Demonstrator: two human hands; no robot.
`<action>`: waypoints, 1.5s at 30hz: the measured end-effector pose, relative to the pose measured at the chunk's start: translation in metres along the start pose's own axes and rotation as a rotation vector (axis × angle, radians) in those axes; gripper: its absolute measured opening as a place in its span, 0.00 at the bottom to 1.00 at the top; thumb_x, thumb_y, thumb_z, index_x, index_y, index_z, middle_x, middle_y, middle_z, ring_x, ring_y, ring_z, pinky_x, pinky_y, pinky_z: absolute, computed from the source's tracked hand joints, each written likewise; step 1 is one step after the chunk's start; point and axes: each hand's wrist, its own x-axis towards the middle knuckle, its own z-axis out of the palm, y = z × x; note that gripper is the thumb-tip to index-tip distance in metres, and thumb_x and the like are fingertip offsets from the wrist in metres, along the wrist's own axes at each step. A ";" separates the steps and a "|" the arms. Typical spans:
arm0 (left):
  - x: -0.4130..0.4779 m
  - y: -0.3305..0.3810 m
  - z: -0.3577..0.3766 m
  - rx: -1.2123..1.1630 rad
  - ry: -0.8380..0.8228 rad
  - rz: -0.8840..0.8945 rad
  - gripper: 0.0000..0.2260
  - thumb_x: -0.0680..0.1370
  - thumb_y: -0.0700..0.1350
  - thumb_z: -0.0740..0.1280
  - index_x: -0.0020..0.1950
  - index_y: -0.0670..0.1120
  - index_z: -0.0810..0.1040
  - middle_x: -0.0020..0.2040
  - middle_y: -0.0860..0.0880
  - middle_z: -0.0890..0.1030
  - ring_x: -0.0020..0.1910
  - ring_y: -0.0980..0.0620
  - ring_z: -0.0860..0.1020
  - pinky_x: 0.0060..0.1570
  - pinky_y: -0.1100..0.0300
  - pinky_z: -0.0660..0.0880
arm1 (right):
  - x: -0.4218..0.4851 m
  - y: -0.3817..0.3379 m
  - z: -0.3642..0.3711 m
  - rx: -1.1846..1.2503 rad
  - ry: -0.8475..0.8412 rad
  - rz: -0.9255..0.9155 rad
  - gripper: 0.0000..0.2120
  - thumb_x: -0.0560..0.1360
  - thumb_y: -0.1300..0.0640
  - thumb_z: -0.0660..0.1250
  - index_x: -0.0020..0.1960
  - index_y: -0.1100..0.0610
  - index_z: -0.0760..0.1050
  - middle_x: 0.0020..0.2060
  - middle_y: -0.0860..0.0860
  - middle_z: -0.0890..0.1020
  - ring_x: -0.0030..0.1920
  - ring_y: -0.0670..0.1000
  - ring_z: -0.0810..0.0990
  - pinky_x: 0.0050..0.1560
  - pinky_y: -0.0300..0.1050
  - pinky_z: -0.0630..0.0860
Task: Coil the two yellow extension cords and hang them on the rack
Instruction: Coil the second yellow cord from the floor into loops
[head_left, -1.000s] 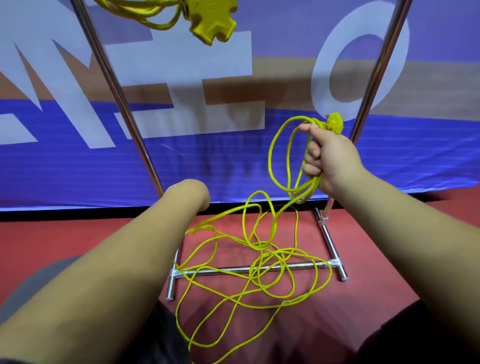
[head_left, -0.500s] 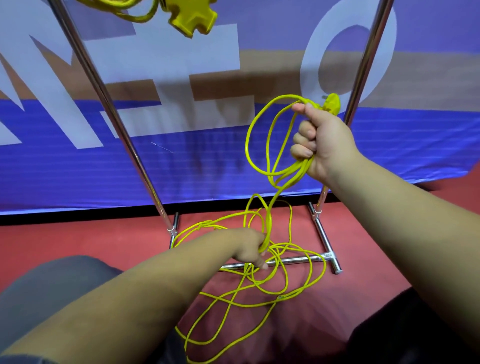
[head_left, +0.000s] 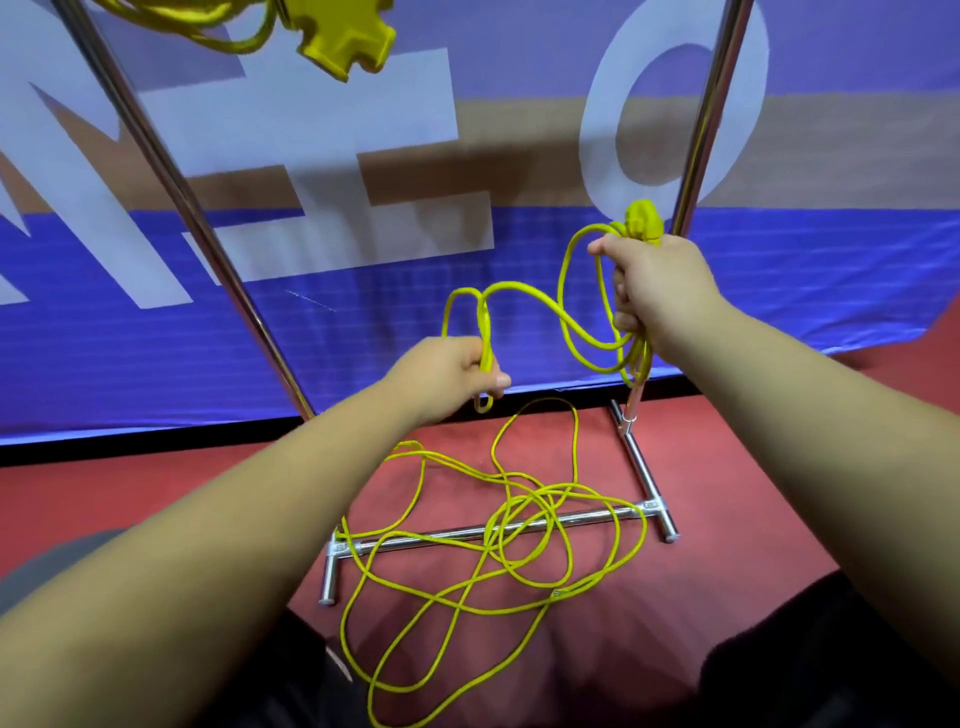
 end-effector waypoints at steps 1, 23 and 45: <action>-0.001 0.005 -0.007 -0.110 0.000 0.000 0.08 0.79 0.53 0.73 0.48 0.49 0.83 0.43 0.55 0.87 0.46 0.53 0.86 0.55 0.46 0.80 | 0.002 0.003 0.000 -0.018 0.012 0.001 0.07 0.79 0.55 0.70 0.54 0.58 0.82 0.26 0.52 0.65 0.25 0.52 0.61 0.25 0.39 0.64; -0.023 0.056 -0.091 -1.065 0.018 -0.259 0.07 0.82 0.43 0.70 0.48 0.44 0.74 0.46 0.41 0.77 0.47 0.41 0.82 0.42 0.43 0.85 | -0.060 0.057 0.070 0.052 -0.381 0.279 0.13 0.83 0.51 0.68 0.58 0.60 0.83 0.45 0.61 0.82 0.21 0.47 0.61 0.24 0.41 0.64; -0.042 0.020 -0.092 -0.548 -0.239 -0.265 0.12 0.81 0.54 0.71 0.51 0.46 0.85 0.61 0.38 0.84 0.59 0.37 0.83 0.66 0.39 0.77 | -0.064 0.052 0.077 0.090 -0.546 0.242 0.07 0.81 0.56 0.71 0.50 0.58 0.87 0.41 0.56 0.78 0.26 0.47 0.58 0.28 0.42 0.57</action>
